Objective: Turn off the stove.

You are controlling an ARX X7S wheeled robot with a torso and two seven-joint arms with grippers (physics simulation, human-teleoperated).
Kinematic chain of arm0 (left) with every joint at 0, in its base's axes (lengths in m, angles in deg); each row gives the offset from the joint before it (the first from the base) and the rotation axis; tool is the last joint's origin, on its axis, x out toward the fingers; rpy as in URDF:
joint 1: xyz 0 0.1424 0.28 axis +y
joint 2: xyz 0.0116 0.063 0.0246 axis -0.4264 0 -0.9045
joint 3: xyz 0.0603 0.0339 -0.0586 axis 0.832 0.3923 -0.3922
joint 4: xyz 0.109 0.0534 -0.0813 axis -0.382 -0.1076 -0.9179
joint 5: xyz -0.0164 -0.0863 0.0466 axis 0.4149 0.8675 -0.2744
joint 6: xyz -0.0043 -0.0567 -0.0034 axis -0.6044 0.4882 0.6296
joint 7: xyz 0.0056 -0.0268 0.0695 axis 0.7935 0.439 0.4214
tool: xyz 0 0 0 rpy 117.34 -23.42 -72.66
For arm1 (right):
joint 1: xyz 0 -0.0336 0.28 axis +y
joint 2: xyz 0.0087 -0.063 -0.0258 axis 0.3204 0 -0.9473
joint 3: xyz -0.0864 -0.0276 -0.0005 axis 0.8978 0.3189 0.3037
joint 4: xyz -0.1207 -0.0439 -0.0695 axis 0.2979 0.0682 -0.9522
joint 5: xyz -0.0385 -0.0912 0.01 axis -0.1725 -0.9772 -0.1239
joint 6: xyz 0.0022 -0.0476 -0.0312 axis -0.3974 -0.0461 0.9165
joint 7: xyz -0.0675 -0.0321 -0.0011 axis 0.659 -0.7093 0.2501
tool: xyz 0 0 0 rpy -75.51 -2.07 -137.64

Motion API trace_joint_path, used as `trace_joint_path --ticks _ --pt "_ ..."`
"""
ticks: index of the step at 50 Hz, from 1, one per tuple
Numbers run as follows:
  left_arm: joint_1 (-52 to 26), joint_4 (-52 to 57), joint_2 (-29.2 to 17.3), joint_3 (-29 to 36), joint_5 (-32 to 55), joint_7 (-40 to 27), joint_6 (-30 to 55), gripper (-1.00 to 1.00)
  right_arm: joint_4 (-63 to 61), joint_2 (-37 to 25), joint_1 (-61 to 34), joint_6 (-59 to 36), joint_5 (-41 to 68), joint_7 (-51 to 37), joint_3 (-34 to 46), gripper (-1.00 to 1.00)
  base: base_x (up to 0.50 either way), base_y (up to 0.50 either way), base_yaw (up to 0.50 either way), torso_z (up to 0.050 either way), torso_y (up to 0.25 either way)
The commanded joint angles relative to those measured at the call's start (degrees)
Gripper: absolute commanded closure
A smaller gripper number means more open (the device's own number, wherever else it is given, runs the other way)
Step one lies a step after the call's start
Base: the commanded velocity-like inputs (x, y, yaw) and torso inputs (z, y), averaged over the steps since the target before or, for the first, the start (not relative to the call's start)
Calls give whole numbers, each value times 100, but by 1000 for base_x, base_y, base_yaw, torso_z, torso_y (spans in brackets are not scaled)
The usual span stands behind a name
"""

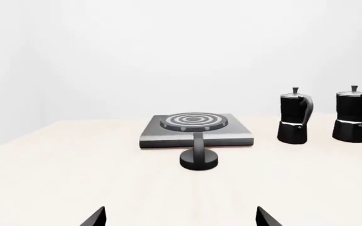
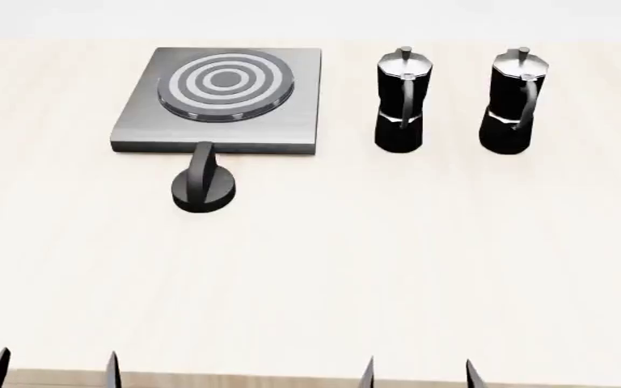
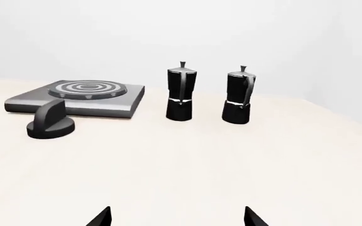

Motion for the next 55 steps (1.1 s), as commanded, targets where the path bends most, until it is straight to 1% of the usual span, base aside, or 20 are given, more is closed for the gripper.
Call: trace_joint_path --ticks 1,2,5,7,9,12,24,35,55 --pt "352 1171 -197 32 -13 -168 155 -100 -1183 -115 155 -690 -175 -275 166 -100 0 0 0 0 0" --pt "371 1207 -196 16 -32 -212 67 -100 -1256 -130 165 -728 -186 -287 174 -100 0 0 0 0 0" --pt "433 1474 -250 26 -80 -255 141 -100 -1574 -180 216 -868 -232 -333 181 -100 0 0 0 0 0" --pt "473 1638 -282 20 35 -225 224 -100 -1756 -187 242 -926 -125 -311 143 -100 0 0 0 0 0" --pt "488 1767 -305 15 21 -255 240 -100 -1993 -251 266 -1025 -324 -376 246 -100 0 0 0 0 0" --pt "502 2055 -336 -36 122 -286 431 -100 -2339 -311 293 -1204 -558 -461 353 -100 0 0 0 0 0" --pt "537 2898 -474 -96 149 -430 998 -100 -3222 -401 340 -1631 -616 -525 383 -100 0 0 0 0 0" --pt "495 3547 -533 -165 314 -538 1431 -100 -3591 -488 340 -1778 -643 -566 434 -100 0 0 0 0 0" --pt "589 4117 -627 -229 550 -686 1629 -100 -3937 -586 358 -1886 -718 -643 632 -100 0 0 0 0 0"
